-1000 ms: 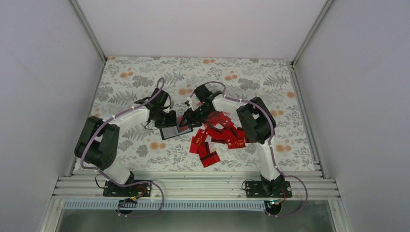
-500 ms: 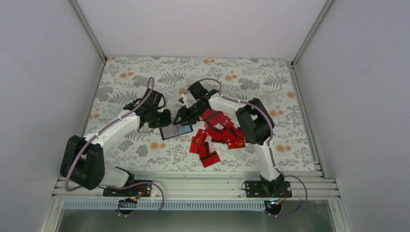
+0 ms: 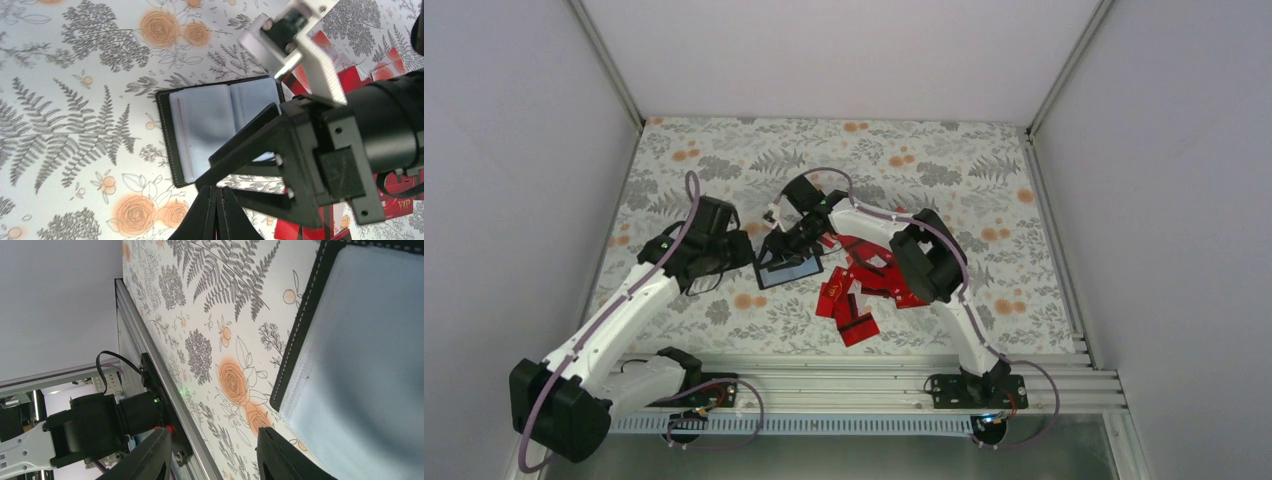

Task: Put the credit cards into the card holder

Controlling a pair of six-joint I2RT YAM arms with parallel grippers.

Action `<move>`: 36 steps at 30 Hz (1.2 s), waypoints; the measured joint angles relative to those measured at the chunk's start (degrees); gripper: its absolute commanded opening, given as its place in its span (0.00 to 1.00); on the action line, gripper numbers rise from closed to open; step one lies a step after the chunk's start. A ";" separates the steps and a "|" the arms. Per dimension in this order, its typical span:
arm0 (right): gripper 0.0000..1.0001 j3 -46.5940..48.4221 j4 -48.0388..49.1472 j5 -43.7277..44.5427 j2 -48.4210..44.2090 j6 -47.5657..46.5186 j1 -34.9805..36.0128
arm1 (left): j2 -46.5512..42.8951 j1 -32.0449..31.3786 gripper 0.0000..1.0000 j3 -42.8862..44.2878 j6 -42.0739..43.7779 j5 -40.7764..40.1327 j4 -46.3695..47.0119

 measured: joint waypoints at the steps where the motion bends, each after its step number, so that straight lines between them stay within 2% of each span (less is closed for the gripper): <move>1: 0.44 0.39 -0.33 0.02 -0.02 -0.09 0.02 | -1.20 0.00 0.03 -0.48 -0.46 -0.50 -0.48; 7: 0.45 0.96 -4.74 3.87 -3.56 -2.56 -0.22 | -5.62 0.00 0.11 -1.14 -2.10 -2.19 -1.81; 11: 0.45 -2.38 -7.17 9.29 -12.63 -4.22 -1.25 | -5.14 0.00 0.18 -1.11 -1.86 -2.19 -1.57; 18: 0.49 -19.23 -7.96 18.67 -34.53 -4.59 -9.11 | -1.73 -0.76 0.31 -1.11 1.92 3.89 4.42; 24: 0.52 -38.12 -6.95 22.23 -43.34 -2.89 -14.34 | 6.05 -5.90 0.43 -0.92 5.90 11.19 11.26; 29: 0.52 -50.40 -2.36 18.88 -47.41 1.14 -16.94 | 14.05 -11.30 0.42 -0.13 7.43 15.21 15.63; 36: 0.51 -55.01 7.69 13.27 -45.75 7.78 -17.42 | 27.04 -13.92 0.37 3.19 7.45 17.35 17.62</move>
